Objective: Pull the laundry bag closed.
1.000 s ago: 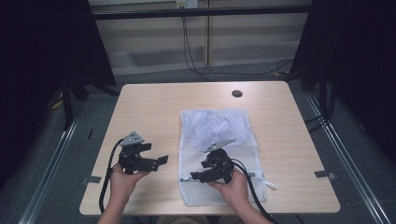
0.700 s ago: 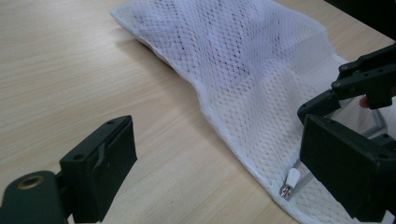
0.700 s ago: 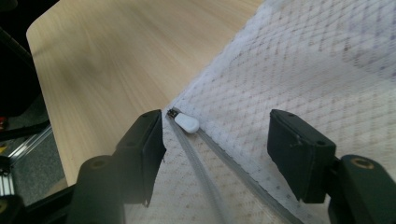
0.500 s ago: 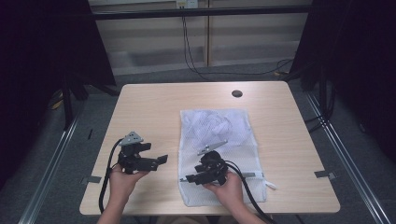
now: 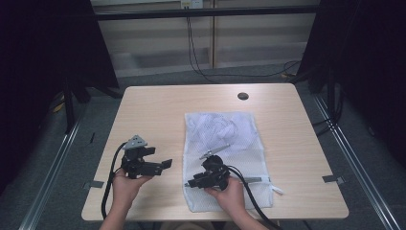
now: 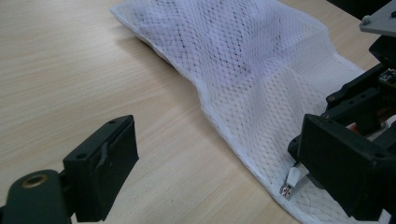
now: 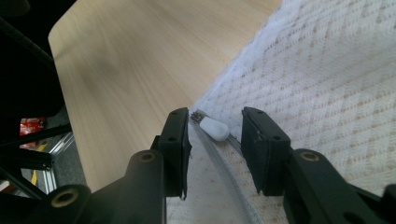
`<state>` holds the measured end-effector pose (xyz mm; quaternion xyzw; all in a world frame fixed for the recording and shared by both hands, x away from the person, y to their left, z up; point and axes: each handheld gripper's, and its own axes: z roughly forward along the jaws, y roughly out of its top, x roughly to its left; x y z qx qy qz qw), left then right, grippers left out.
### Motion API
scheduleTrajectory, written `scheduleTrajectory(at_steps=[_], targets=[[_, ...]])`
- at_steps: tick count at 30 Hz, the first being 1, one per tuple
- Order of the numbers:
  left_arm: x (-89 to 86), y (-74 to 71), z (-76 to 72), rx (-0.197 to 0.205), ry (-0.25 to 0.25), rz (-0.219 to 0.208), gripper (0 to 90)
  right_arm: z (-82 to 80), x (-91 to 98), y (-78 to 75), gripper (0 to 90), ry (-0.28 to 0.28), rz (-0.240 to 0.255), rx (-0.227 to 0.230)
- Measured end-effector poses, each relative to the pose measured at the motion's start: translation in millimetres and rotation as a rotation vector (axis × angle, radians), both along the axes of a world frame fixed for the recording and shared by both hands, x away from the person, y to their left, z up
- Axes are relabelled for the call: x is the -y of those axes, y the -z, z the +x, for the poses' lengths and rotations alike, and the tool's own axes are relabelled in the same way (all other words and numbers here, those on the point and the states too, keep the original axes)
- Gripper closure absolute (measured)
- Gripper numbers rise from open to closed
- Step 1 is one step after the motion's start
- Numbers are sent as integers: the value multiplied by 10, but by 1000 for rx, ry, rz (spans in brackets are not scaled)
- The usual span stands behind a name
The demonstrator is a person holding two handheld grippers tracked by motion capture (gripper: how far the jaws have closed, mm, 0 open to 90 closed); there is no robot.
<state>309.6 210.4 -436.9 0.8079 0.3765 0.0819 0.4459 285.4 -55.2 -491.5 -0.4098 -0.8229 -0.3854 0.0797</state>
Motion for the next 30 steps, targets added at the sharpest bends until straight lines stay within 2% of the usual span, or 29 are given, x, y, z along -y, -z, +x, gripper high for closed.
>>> scheduleTrajectory(at_steps=[1, 2, 9, 10, 13, 16, 21, 24, 30], targets=[[0, 0, 0, 0, 0, 0, 118, 0, 0, 0, 618, 0, 0, 0], [1, 0, -1, 1, 0, 1, 120, 5, -11, 12, 618, 6, -5, -22], [-1, -1, -1, -1, -2, -6, 123, 10, -63, 36, 636, -5, 17, -39], [-5, -2, -1, 0, -2, -8, 123, 12, -67, 37, 642, -9, 23, -32], [-11, -7, -1, 2, -5, -2, 125, 11, -78, 25, 691, -11, 40, -50], [-16, -4, 2, 1, -3, -5, 128, 20, -81, 29, 707, -18, 39, -39], [-12, -1, 2, 0, -7, -6, 130, 23, -97, 21, 745, -8, 44, -63], [-15, -2, 3, -1, -5, -6, 131, 28, -110, 18, 745, -4, 51, -61], [-19, 0, 4, -2, -3, -7, 133, 36, -156, 29, 752, -6, 34, -62]])
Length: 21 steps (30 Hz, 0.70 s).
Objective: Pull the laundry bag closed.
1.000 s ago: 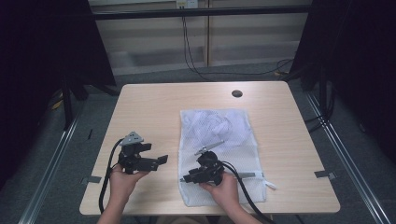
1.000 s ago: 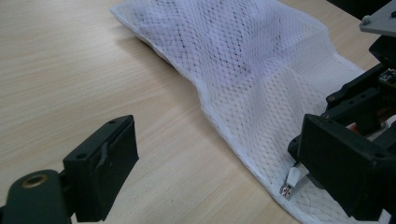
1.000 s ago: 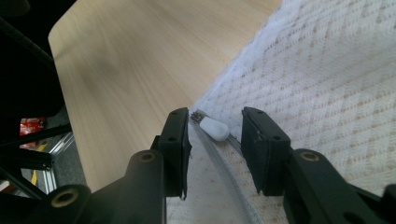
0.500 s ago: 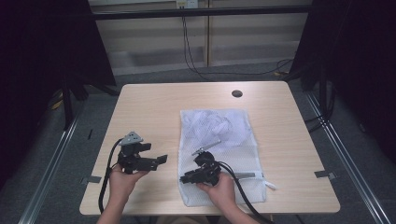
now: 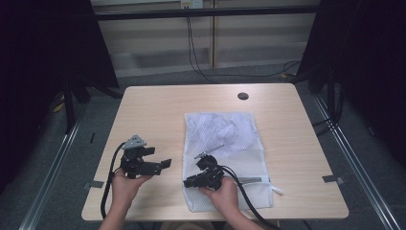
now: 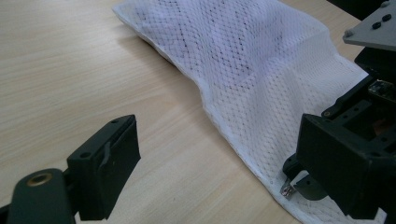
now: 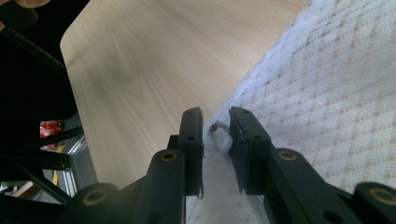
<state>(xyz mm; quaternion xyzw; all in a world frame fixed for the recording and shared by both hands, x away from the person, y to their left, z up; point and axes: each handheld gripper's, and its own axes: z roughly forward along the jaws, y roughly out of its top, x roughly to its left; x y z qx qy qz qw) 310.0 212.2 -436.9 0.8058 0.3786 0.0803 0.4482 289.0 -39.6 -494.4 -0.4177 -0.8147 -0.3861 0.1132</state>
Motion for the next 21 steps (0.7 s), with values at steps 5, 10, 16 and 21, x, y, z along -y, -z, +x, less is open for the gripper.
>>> scheduleTrajectory(at_steps=[5, 10, 16, 21], targets=[[2, 2, 0, -2, 2, 3, 136, 7, -29, 33, 823, 0, -28, -7], [12, 6, -3, -6, 8, 6, 139, 20, -16, 27, 842, 1, -18, -6], [34, 14, -15, -25, 28, -4, 140, 34, 74, -57, 861, 25, 24, -5], [63, 28, -20, -44, 47, -11, 142, 57, 188, -120, 862, 42, 78, -19]])
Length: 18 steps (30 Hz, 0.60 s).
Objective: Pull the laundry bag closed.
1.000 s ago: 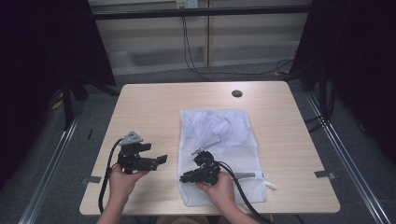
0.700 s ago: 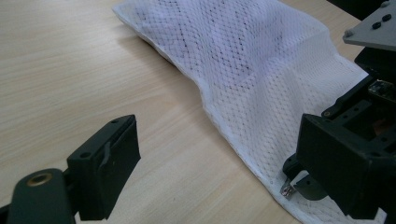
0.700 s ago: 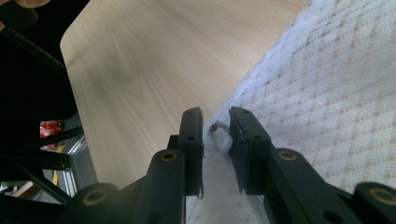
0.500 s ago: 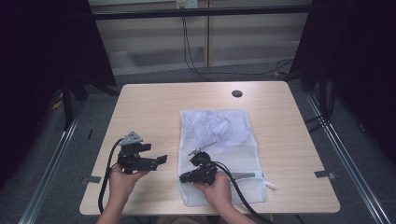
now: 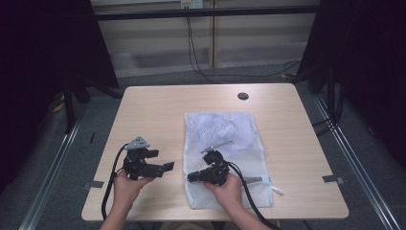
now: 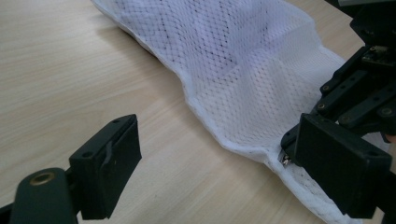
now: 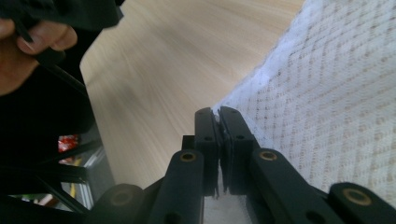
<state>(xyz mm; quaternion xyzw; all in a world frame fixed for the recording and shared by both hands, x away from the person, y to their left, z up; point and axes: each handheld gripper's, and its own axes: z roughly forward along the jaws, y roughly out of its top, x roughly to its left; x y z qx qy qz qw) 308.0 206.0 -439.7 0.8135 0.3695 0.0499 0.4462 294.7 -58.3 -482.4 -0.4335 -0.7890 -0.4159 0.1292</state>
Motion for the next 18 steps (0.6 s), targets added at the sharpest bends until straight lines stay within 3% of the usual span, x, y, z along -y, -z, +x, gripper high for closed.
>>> scheduleTrajectory(at_steps=[9, 12, 18], targets=[[69, 25, -12, -37, 42, -34, 156, 24, 152, -97, 864, 31, 59, 3], [98, 33, -17, -54, 56, -51, 156, 25, 168, -107, 863, 32, 61, 7], [185, 46, -39, -72, 89, -43, 156, 19, 187, -131, 864, 40, 65, 21]])
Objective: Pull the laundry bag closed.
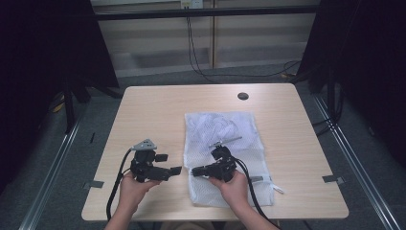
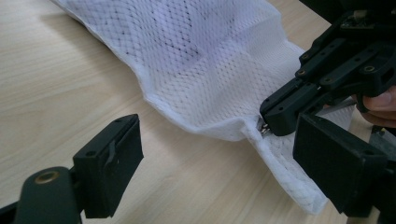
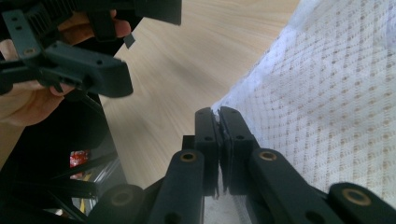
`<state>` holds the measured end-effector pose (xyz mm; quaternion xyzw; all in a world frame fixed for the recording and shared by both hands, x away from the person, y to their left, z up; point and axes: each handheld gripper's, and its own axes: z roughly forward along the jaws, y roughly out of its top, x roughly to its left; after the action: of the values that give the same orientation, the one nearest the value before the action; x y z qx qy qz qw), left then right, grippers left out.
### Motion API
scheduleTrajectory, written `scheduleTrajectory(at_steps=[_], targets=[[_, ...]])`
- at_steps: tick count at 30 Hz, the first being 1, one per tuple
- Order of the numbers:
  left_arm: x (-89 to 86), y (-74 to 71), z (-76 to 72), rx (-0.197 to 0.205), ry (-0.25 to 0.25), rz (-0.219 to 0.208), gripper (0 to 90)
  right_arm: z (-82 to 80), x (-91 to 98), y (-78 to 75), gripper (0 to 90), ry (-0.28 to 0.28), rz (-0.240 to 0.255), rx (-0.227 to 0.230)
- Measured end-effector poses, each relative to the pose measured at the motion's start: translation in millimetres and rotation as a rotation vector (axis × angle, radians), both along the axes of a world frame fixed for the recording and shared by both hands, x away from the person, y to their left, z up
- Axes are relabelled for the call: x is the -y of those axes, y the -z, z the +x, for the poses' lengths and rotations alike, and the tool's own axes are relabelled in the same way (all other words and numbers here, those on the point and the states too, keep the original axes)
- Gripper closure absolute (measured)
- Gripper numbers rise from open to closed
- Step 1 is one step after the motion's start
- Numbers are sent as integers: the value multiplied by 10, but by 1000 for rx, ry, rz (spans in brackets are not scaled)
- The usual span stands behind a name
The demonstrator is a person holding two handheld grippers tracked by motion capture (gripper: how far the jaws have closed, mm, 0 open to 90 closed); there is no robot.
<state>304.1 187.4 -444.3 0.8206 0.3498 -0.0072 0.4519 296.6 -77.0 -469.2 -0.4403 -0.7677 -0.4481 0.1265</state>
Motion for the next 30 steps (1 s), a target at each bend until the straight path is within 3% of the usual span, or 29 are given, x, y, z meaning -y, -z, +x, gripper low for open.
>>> scheduleTrajectory(at_steps=[11, 16, 30], targets=[[114, 59, -24, -40, 45, 10, 161, 0, 37, -87, 864, 11, 2, 23], [163, 79, -35, -61, 62, -6, 166, 1, 57, -123, 864, 14, 1, 34], [262, 124, -48, -101, 81, -1, 185, 2, 55, -177, 865, 16, 3, 47]])
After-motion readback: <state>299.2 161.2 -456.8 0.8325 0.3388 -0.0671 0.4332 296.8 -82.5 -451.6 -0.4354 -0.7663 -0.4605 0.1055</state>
